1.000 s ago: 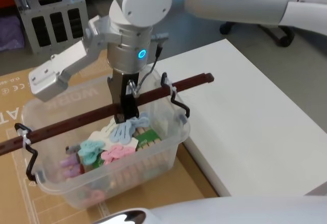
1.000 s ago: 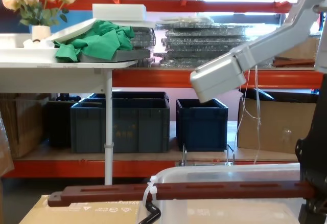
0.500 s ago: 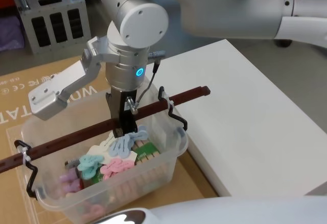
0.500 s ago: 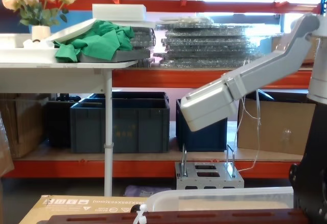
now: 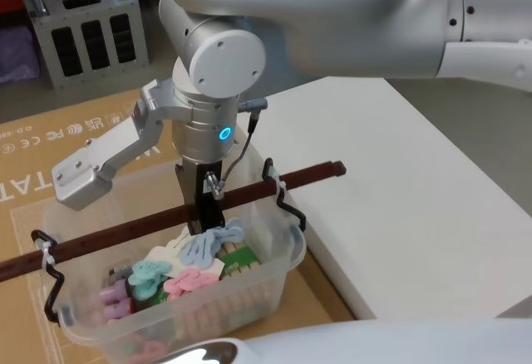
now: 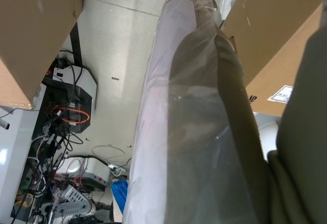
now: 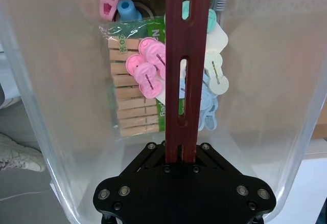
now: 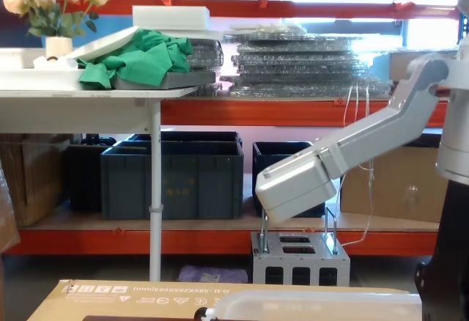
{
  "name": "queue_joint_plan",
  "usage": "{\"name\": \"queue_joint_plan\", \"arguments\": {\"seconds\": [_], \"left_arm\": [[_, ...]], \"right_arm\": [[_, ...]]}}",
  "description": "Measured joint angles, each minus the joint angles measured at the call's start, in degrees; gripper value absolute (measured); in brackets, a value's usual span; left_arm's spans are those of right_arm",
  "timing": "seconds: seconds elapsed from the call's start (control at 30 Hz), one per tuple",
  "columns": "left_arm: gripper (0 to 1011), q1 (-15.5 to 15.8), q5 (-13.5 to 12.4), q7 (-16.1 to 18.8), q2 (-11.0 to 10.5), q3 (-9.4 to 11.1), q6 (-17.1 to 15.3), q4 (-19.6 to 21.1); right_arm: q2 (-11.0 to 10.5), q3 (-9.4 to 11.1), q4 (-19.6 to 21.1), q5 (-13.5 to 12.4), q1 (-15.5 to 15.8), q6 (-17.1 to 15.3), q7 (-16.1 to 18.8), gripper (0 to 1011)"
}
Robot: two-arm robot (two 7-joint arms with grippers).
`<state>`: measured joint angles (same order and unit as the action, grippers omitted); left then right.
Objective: Use one hand to grasp the basket and place it at the designated location.
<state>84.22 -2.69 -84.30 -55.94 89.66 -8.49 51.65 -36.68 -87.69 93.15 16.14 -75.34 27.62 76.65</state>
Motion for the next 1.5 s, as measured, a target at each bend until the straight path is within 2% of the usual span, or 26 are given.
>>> {"name": "queue_joint_plan", "arguments": {"seconds": [0.27,0.7,0.73,0.83,0.87,1.07,1.13,1.33,1.37,1.47,1.5], "left_arm": [[0,0.0,0.0,0.0,0.0,0.0,0.0,0.0],[0,0.0,0.0,0.0,0.0,0.0,0.0,0.0],[0,0.0,0.0,0.0,0.0,0.0,0.0,0.0],[0,0.0,0.0,0.0,0.0,0.0,0.0,0.0],[0,0.0,0.0,0.0,0.0,0.0,0.0,0.0],[0,0.0,0.0,0.0,0.0,0.0,0.0,0.0],[0,0.0,0.0,0.0,0.0,0.0,0.0,0.0],[0,0.0,0.0,0.0,0.0,0.0,0.0,0.0],[0,0.0,0.0,0.0,0.0,0.0,0.0,0.0],[0,0.0,0.0,0.0,0.0,0.0,0.0,0.0],[0,0.0,0.0,0.0,0.0,0.0,0.0,0.0]], "right_arm": [[-0.1,0.0,-0.2,0.3,0.5,-0.1,-0.3,0],[-1.7,-0.1,1.5,1.8,0.9,-0.4,-0.3,16],[-1.7,-0.1,1.6,1.9,0.9,-0.4,-0.2,64],[-1.8,-0.1,1.6,2.0,0.9,-0.5,-0.1,112],[-1.9,-0.1,1.8,2.0,0.9,-0.4,-0.1,164],[-2.7,0.6,2.2,1.5,0.7,0.1,-0.1,315],[-2.9,0.9,2.2,1.2,0.6,0.2,-0.1,412],[-3.1,1.4,2.0,0.9,0.5,0.3,-0.3,577],[-3.2,1.5,2.0,0.8,0.5,0.3,-0.3,639],[-3.2,1.9,1.8,0.5,0.5,0.3,-0.3,700],[-3.2,2.2,1.8,0.0,0.4,0.3,-0.4,757]]}}
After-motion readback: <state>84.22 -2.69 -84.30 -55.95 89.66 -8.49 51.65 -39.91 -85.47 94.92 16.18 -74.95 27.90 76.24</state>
